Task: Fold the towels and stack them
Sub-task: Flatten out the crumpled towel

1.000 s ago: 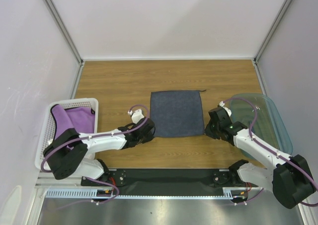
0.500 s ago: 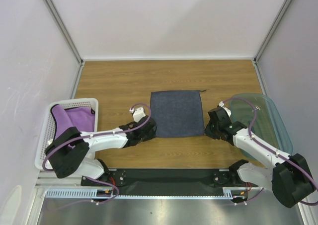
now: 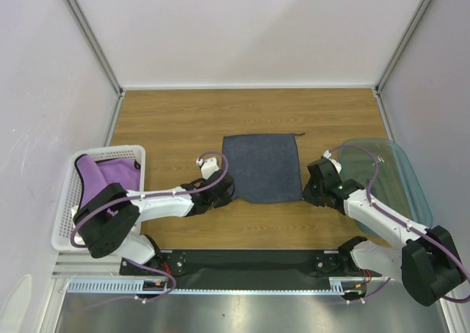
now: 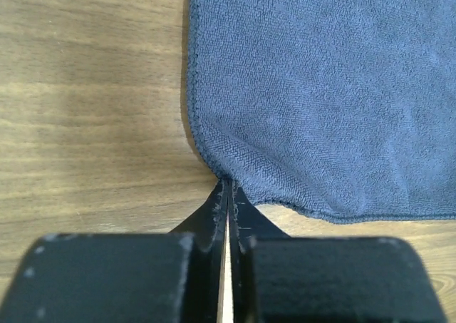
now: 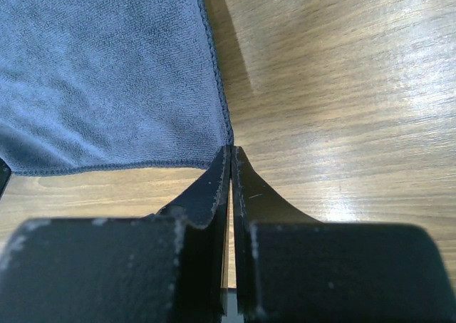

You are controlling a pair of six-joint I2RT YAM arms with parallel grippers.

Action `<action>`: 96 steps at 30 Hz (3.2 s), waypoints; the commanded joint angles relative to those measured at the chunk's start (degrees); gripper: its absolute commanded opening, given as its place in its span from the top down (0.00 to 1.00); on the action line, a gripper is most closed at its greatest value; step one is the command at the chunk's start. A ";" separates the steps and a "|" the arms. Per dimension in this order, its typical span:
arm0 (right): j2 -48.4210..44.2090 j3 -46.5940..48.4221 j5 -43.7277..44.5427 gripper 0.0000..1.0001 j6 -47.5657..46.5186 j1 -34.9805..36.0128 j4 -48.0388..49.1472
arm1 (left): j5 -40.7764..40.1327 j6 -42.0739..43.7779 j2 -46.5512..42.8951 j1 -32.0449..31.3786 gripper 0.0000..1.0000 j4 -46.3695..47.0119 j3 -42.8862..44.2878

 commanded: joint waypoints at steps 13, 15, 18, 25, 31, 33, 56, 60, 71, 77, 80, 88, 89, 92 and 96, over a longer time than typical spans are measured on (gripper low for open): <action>0.41 1.02 0.69 1.00 -0.91 -0.21 0.79 | -3.62 3.13 -8.94 -1.82 1.00 -8.91 0.66; 0.49 1.02 0.69 1.00 -1.00 -0.21 0.79 | -3.80 3.39 -10.09 -1.82 1.00 -9.70 0.75; 0.49 1.02 0.78 1.00 -1.08 -0.30 0.88 | -3.54 2.52 -9.31 -1.82 0.93 -10.32 0.05; 0.85 1.10 0.51 1.00 -1.52 -0.30 0.44 | -2.57 5.42 -6.49 -1.73 0.54 -4.79 -1.54; 0.76 1.10 0.69 1.00 -1.52 -0.39 0.44 | -2.75 6.64 -6.67 -1.55 0.47 -0.84 -2.51; 0.93 1.10 0.69 1.00 -1.44 -0.39 0.35 | -1.53 6.73 -6.14 -1.55 0.47 0.22 -2.33; 1.11 0.66 0.86 1.00 -1.00 -0.48 0.09 | 2.00 4.63 -0.07 -1.64 0.95 4.97 -3.91; 1.02 0.84 0.86 1.00 -1.17 -0.48 -0.17 | 1.03 4.62 -1.47 -1.64 1.00 4.97 -4.35; -1.17 0.23 0.16 1.00 -0.56 -0.48 -3.25 | -1.61 6.21 -13.78 -1.64 1.00 -5.48 -5.31; -5.04 -2.67 -0.28 1.00 0.41 -0.21 -7.64 | -0.12 6.82 -19.14 -1.82 1.00 -11.98 -5.85; -6.71 -4.42 0.16 1.00 0.59 -0.30 -10.10 | -0.03 9.19 -20.90 -1.73 0.96 -16.03 -2.87; -2.85 -5.32 -0.72 1.00 1.03 -1.36 -7.39 | -0.31 22.71 -8.79 3.97 0.65 -10.44 14.18; -1.63 -5.05 -0.80 1.00 0.94 -1.53 -6.60 | 1.02 23.95 -4.16 5.81 0.65 -8.85 17.50; -0.13 -4.08 -1.33 1.00 0.32 -2.15 -5.71 | 3.84 27.03 5.76 8.89 0.67 -5.68 26.36; 1.11 -2.68 -1.60 1.00 -0.29 -3.02 -5.36 | 6.47 27.74 17.81 12.33 0.77 -4.00 37.46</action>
